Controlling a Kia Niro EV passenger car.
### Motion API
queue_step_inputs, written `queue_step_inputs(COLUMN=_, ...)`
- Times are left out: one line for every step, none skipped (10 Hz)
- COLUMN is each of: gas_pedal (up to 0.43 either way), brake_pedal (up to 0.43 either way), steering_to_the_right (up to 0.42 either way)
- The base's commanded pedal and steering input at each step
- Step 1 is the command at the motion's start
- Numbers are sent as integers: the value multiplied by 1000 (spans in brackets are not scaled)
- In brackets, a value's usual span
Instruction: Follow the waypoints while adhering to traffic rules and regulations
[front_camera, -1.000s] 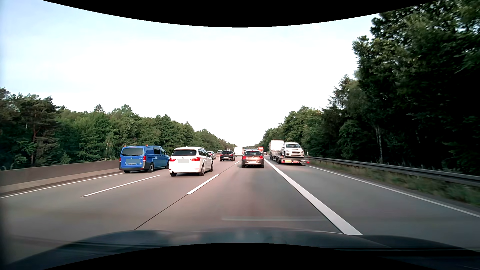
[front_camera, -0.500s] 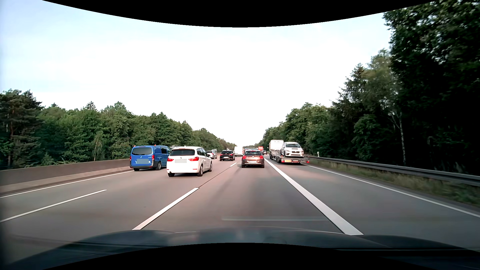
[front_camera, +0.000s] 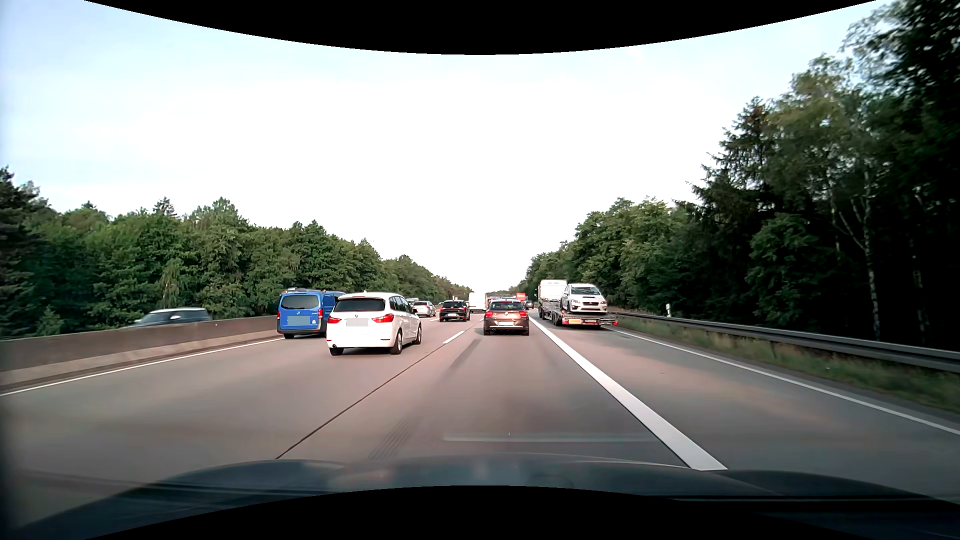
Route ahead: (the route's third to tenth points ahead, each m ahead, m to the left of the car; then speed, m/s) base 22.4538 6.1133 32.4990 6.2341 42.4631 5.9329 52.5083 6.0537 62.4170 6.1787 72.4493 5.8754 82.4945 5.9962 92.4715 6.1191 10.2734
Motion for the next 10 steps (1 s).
queue_step_inputs(gas_pedal=87, brake_pedal=0, steering_to_the_right=-3)
queue_step_inputs(gas_pedal=87, brake_pedal=0, steering_to_the_right=-4)
queue_step_inputs(gas_pedal=87, brake_pedal=0, steering_to_the_right=-3)
queue_step_inputs(gas_pedal=87, brake_pedal=0, steering_to_the_right=-4)
queue_step_inputs(gas_pedal=87, brake_pedal=0, steering_to_the_right=-3)
queue_step_inputs(gas_pedal=87, brake_pedal=0, steering_to_the_right=-3)
queue_step_inputs(gas_pedal=87, brake_pedal=0, steering_to_the_right=-4)
queue_step_inputs(gas_pedal=87, brake_pedal=0, steering_to_the_right=-3)
queue_step_inputs(gas_pedal=87, brake_pedal=0, steering_to_the_right=-3)
queue_step_inputs(gas_pedal=87, brake_pedal=0, steering_to_the_right=-3)
